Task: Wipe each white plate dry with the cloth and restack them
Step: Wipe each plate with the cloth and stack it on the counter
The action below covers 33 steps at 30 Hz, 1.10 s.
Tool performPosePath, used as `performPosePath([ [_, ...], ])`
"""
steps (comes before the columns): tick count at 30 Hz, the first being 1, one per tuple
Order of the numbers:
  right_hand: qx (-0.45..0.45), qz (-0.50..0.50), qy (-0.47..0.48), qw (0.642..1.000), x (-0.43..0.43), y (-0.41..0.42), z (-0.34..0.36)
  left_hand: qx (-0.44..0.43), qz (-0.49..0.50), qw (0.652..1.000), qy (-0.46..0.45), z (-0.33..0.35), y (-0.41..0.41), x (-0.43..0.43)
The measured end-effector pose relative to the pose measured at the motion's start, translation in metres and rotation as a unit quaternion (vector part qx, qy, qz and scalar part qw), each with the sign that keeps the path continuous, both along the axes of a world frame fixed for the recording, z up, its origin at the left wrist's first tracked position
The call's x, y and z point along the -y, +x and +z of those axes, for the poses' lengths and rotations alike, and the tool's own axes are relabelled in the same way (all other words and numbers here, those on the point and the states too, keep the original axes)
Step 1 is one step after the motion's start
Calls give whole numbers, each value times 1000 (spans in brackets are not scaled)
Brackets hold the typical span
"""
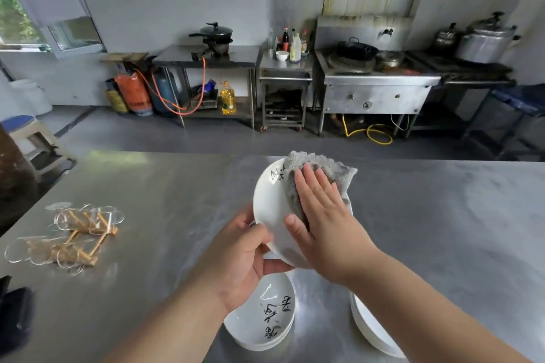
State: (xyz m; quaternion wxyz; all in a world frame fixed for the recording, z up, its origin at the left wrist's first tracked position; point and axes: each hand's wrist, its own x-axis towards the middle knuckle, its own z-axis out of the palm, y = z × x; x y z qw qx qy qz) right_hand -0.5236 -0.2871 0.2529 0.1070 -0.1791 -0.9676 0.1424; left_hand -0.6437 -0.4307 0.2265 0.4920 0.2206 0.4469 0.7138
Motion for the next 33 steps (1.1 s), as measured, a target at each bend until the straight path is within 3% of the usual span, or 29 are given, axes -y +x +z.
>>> performPosePath([
  [6,-51,132,36,989,17,23,-14,-6,13,1000,12,3,-3,-13],
  [12,8,-11,48,999,-12,20,9,4,-22,1000,1,1,1,-20],
  [17,-90,135,4,987,20,26,-3,-8,3,1000,10,5,-3,-23],
  [20,-74,77,49,993,7,29,6,12,-5,1000,8,7,-4,-20],
  [24,12,-47,97,994,-14,32,28,-3,-40,999,29,16,-6,-19],
  [30,0,86,94,992,26,41,5,6,-4,998,57,25,-6,-23],
  [33,24,50,119,991,3,45,16,21,-11,999,49,23,-6,-20],
])
